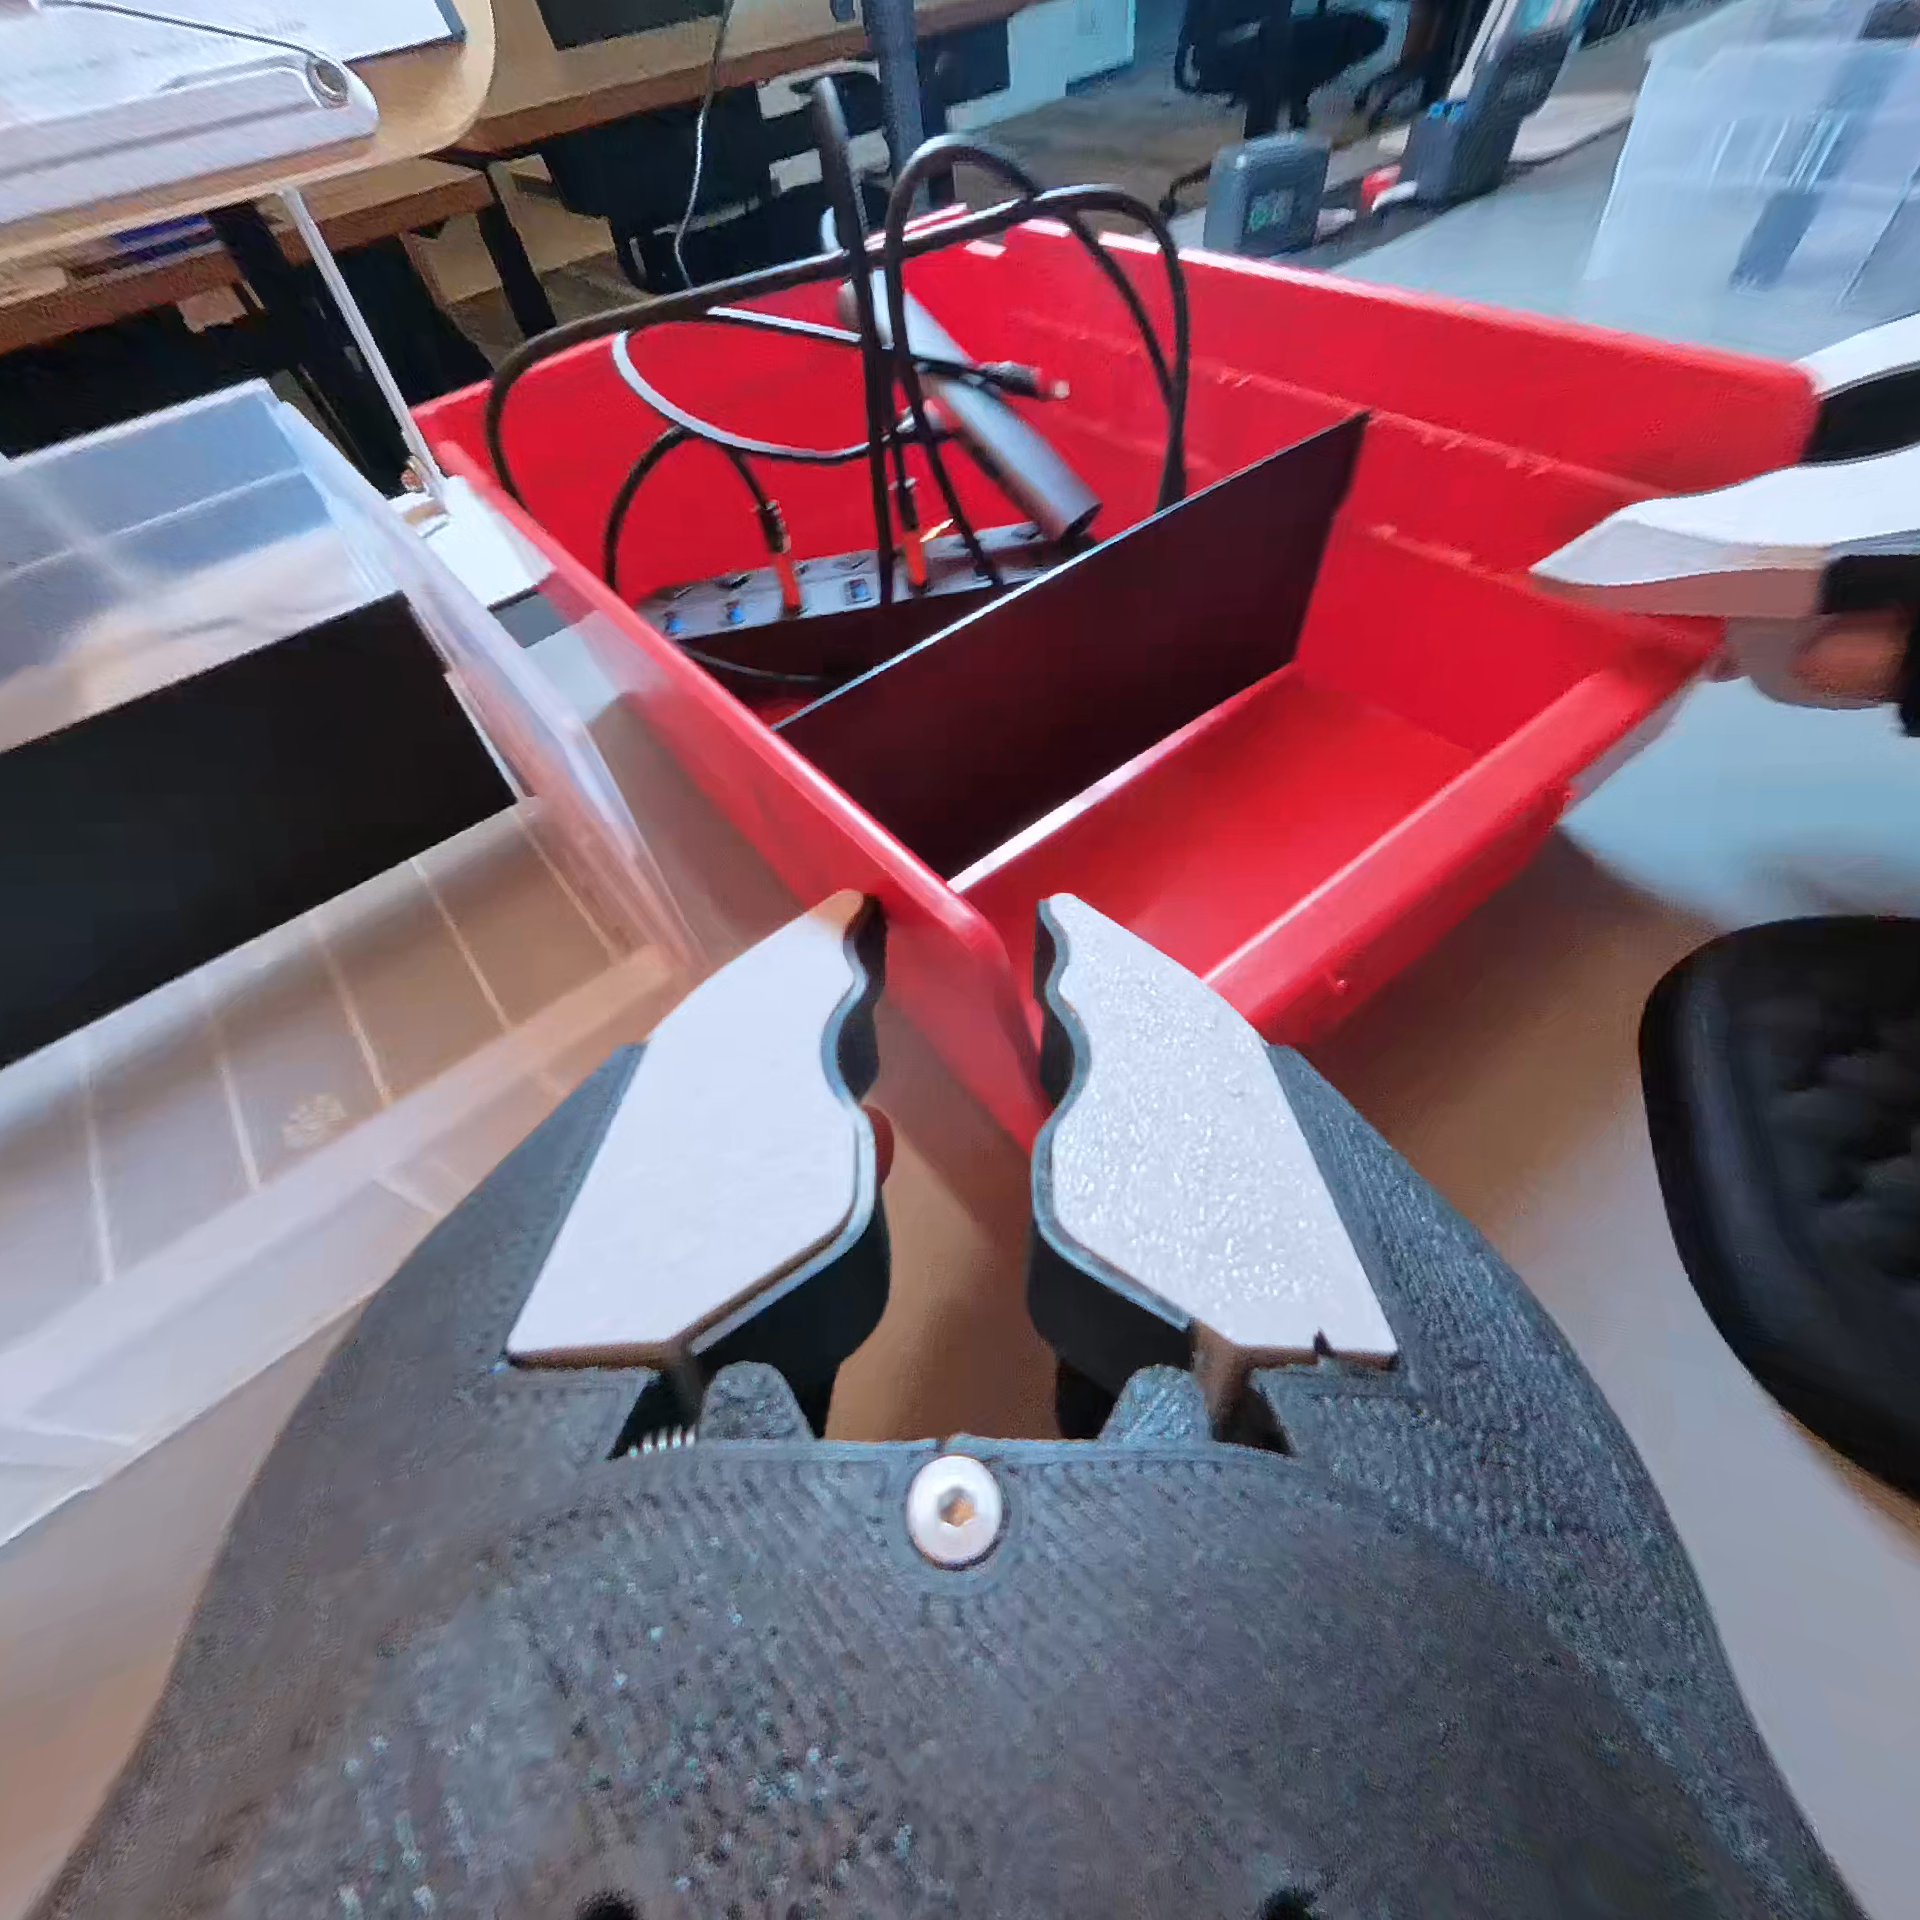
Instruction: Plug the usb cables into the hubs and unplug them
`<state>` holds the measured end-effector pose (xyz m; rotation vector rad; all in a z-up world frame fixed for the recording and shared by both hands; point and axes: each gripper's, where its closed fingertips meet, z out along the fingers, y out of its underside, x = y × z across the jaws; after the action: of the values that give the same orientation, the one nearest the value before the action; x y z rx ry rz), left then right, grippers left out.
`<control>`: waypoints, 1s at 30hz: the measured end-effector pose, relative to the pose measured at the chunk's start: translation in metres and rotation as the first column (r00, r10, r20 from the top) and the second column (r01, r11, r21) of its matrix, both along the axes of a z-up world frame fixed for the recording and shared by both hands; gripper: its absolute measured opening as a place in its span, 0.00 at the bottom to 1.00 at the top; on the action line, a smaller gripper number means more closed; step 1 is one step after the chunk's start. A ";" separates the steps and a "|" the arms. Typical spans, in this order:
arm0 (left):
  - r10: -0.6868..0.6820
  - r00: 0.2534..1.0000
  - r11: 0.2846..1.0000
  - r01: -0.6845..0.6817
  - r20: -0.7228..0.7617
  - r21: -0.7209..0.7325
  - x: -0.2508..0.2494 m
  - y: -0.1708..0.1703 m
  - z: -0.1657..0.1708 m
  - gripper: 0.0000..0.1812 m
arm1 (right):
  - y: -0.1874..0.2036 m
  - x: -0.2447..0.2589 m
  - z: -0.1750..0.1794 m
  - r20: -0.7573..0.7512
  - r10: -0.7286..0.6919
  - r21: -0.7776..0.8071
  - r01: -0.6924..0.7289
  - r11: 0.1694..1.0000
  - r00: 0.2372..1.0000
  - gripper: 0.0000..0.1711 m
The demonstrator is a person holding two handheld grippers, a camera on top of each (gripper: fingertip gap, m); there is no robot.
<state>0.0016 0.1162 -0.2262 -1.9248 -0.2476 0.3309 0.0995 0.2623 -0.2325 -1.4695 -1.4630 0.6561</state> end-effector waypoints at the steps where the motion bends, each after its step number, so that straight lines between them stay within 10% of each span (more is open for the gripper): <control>1: -0.015 1.000 1.000 0.015 0.017 0.020 0.002 -0.001 0.005 0.14 | -0.006 0.007 0.004 -0.012 -0.008 0.011 0.008 1.000 1.000 0.08; 10: -0.057 0.990 0.968 0.086 -0.128 0.236 0.035 -0.046 0.107 0.07 | -0.067 0.066 0.106 -0.283 -0.032 0.187 0.088 0.978 0.959 0.07; 18: 0.230 0.932 0.927 -0.122 -0.281 0.355 -0.002 -0.189 0.196 0.06 | -0.184 0.002 0.197 -0.434 0.251 0.298 -0.126 0.946 0.865 0.08; 30: 0.547 0.812 0.821 -0.474 -0.201 0.320 -0.109 -0.412 0.124 0.06 | -0.382 -0.165 0.123 -0.356 0.539 0.198 -0.503 0.842 0.763 0.09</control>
<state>-0.1070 -0.2958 -0.1025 -1.5011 -0.5967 0.8914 -0.0653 -0.1194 -0.1093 -0.7714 -1.5473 1.1415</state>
